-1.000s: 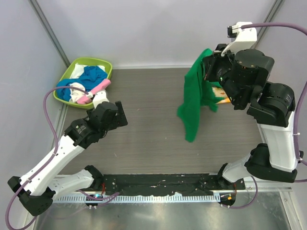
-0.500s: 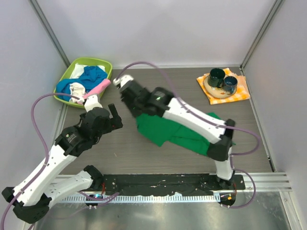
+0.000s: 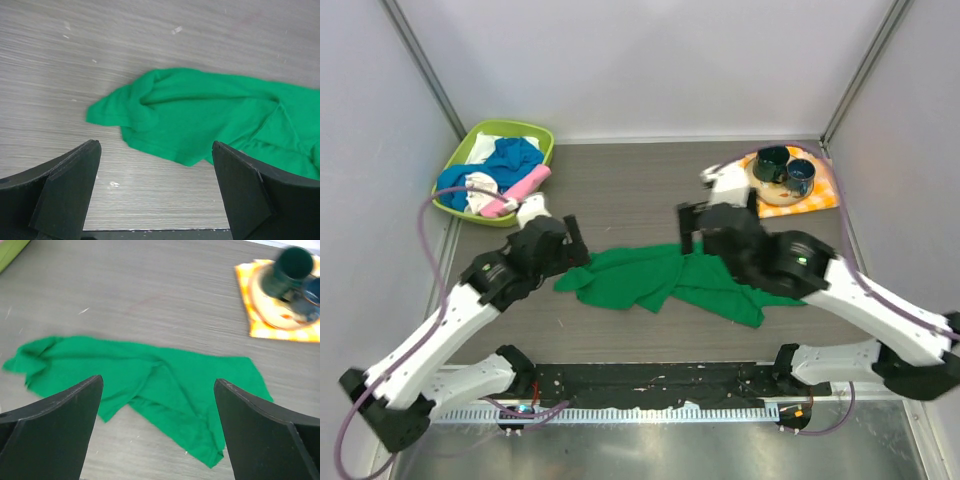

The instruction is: Fold and stack the t-shirts

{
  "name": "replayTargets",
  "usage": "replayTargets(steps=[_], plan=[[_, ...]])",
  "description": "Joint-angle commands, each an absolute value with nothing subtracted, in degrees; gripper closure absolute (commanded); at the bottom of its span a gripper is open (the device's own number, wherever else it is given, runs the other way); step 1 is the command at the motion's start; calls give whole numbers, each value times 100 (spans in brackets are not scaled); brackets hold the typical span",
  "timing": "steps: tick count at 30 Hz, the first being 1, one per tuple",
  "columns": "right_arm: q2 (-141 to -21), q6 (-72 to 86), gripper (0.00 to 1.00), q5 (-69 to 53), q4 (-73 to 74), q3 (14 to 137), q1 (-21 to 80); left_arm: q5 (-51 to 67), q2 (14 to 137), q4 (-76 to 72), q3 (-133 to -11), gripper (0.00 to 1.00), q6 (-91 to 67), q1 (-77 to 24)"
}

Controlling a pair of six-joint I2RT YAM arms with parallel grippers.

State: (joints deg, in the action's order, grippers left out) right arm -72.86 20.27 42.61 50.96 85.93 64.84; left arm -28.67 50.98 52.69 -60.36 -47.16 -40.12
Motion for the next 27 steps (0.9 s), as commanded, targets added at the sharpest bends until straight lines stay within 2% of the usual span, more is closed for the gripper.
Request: replayTargets(steps=[1, 6, 10, 15, 27], plan=[[-6356, 3066, 0, 4923, 5247, 7569, 5977, -1803, 6028, 3923, -5705, 3, -4912, -4052], [-5960, 3515, 0, 4658, 5563, 6839, 5485, -1564, 6976, 3375, -5458, 8, -5124, -4699], [-5959, 3568, 0, 4597, 5511, 6487, 5414, -1749, 8012, 3313, -5878, 11, -5185, -5456], [-6003, 3516, 0, 4386, 5256, 6223, 5370, -1775, 8639, 3190, -6266, 14, -5203, -6151], [-5643, 3551, 0, 4122, 4983, 5608, 5045, -1635, 9702, 3032, -6592, 21, -5150, -6469]])
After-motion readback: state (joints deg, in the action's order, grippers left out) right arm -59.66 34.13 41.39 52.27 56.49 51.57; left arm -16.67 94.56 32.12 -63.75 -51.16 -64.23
